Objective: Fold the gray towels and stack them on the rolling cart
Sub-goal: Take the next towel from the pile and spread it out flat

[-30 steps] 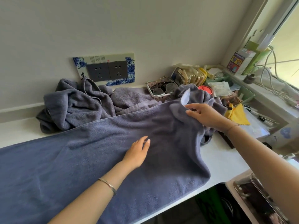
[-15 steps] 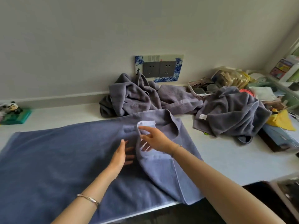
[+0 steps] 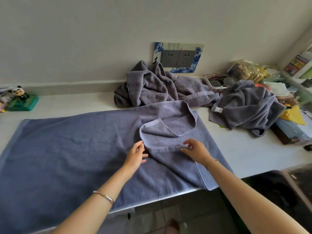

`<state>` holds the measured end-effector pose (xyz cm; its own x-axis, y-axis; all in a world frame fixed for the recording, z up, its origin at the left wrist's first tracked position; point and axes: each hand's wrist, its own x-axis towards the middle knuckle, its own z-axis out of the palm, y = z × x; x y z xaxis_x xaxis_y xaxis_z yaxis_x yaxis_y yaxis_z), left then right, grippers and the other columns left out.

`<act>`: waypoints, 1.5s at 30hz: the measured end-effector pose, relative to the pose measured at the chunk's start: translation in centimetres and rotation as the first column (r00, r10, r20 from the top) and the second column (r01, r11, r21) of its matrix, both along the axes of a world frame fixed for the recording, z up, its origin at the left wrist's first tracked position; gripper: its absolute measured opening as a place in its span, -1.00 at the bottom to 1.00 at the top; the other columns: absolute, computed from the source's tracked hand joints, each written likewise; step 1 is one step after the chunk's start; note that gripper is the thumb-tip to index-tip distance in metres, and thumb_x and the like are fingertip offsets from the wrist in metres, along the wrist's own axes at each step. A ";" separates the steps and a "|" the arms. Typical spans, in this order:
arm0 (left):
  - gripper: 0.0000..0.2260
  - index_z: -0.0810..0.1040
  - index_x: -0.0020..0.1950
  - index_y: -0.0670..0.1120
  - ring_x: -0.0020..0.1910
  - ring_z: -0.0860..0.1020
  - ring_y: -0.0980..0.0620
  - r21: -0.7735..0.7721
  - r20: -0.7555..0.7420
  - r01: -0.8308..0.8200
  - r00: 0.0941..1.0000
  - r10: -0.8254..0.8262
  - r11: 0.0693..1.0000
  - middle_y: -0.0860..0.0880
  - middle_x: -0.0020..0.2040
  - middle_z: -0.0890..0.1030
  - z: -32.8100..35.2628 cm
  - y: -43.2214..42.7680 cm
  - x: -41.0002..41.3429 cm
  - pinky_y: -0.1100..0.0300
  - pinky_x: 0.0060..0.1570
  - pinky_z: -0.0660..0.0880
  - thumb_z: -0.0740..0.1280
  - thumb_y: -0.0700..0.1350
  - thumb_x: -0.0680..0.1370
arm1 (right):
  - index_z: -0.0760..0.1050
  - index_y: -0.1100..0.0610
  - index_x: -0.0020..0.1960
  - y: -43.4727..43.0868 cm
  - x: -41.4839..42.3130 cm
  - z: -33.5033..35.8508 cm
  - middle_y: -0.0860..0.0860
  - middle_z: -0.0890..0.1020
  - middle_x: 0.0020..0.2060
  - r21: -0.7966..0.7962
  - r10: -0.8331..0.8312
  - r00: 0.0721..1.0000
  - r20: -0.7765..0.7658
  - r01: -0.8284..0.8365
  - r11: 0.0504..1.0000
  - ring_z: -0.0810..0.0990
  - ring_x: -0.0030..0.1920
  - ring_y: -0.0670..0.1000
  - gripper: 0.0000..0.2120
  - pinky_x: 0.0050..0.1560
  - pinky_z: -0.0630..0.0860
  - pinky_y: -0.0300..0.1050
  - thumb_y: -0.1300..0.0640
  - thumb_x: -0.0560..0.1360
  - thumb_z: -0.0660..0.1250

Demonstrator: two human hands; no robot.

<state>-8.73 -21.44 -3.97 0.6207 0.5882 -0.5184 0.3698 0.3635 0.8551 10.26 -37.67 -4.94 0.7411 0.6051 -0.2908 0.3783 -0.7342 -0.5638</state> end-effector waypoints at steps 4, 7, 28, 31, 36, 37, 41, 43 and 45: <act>-0.65 0.28 0.46 -0.01 0.08 0.52 -0.09 0.018 0.025 0.056 0.998 -0.057 0.998 -0.15 0.36 0.43 0.7 -0.1 -0.5 0.06 0.04 0.48 0.06 -0.05 0.67 | 0.40 0.12 -0.29 -0.1 -1.7 2.1 -0.01 0.45 -0.38 -0.047 0.121 0.979 -0.163 -0.131 0.990 0.43 -0.34 -0.05 -0.73 -0.35 0.34 -0.33 0.04 0.48 0.41; -0.64 0.27 0.46 -0.05 0.10 0.53 -0.13 -0.034 0.035 0.039 0.999 -0.038 0.999 -0.14 0.30 0.47 1.2 0.4 -1.2 0.04 0.03 0.49 0.05 -0.04 0.67 | 0.47 0.15 -0.17 1.3 -4.7 5.8 -0.03 0.47 -0.37 0.286 0.159 0.888 -0.432 -0.033 0.958 0.47 -0.35 -0.13 -0.82 -0.32 0.42 -0.32 0.06 0.50 0.38; -0.78 0.55 0.11 -0.14 -0.17 0.53 0.08 0.073 -0.142 0.062 0.989 -0.051 0.995 -0.02 -0.08 0.61 -0.4 -0.1 -3.4 0.30 -0.19 0.42 0.32 -0.02 0.56 | 0.44 0.19 0.27 6.3 -3.8 3.7 0.02 0.52 0.09 0.293 -0.016 0.989 -0.146 0.059 0.954 0.49 0.09 -0.03 -0.65 0.11 0.37 -0.22 0.09 0.53 0.34; -0.83 0.59 -0.06 -0.16 -0.17 0.46 0.04 0.125 -0.145 0.080 0.987 -0.061 0.989 -0.05 -0.18 0.54 -0.5 -1.0 -3.1 0.24 -0.20 0.37 0.35 -0.05 0.54 | 0.28 0.23 0.41 7.5 -2.4 2.5 0.09 0.44 0.31 0.204 -0.053 0.967 -0.248 0.106 0.973 0.43 0.29 0.06 -0.45 0.23 0.34 -0.15 0.03 0.52 0.35; -0.69 0.51 0.22 -0.07 0.09 0.56 0.09 0.066 -0.131 0.109 0.986 -0.099 0.992 0.05 0.08 0.61 0.7 -2.0 -2.8 0.25 0.07 0.48 0.40 -0.04 0.51 | 0.44 0.16 -0.23 9.4 -1.4 1.9 -0.02 0.41 -0.33 0.212 0.005 0.920 -0.391 0.085 0.973 0.37 -0.26 -0.07 -0.78 -0.30 0.30 -0.37 0.08 0.53 0.33; -0.67 0.48 0.28 -0.04 0.11 0.54 0.13 0.035 -0.102 0.125 0.987 -0.121 0.992 0.10 0.10 0.59 1.4 -2.0 -2.8 0.27 0.08 0.46 0.37 -0.04 0.53 | 0.39 0.14 -0.34 10.0 -1.3 2.2 -0.02 0.35 -0.41 0.219 0.014 0.912 -0.410 0.083 0.972 0.31 -0.34 -0.08 -0.69 -0.38 0.26 -0.36 0.06 0.52 0.34; -0.74 0.44 0.27 0.04 0.05 0.54 0.21 -0.033 0.046 0.081 0.996 -0.080 0.996 0.13 0.11 0.58 5.3 -1.4 -4.1 0.40 -0.05 0.47 0.28 -0.09 0.59 | 0.36 0.11 -0.42 13.1 -1.8 5.8 -0.05 0.35 -0.51 0.350 0.131 0.933 -0.336 -0.006 0.937 0.28 -0.44 -0.12 -0.62 -0.39 0.26 -0.30 0.05 0.51 0.37; -0.75 0.43 0.26 0.10 0.05 0.55 0.23 -0.031 0.092 0.065 0.994 -0.061 0.997 0.16 0.10 0.59 7.5 -1.0 -5.2 0.44 -0.10 0.48 0.26 -0.11 0.60 | 0.35 0.13 -0.41 14.7 -1.9 8.4 -0.05 0.37 -0.49 0.436 0.189 0.953 -0.237 -0.069 0.897 0.29 -0.46 -0.16 -0.62 -0.44 0.26 -0.34 0.05 0.52 0.35; -0.74 0.42 0.26 0.13 0.06 0.54 0.25 -0.021 0.113 0.042 0.993 -0.039 0.999 0.18 0.11 0.59 9.5 -0.6 -6.5 0.43 -0.08 0.48 0.26 -0.09 0.59 | 0.44 0.23 -0.31 16.3 -2.3 10.9 0.03 0.42 -0.41 0.518 0.252 0.951 -0.179 -0.127 0.846 0.35 -0.39 -0.13 -0.66 -0.38 0.31 -0.25 0.04 0.54 0.33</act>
<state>-15.23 -21.99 5.55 0.6991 0.5499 -0.4570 0.2861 0.3706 0.8836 7.95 -21.36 5.97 0.5460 0.8355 -0.0622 0.2936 -0.2603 -0.9198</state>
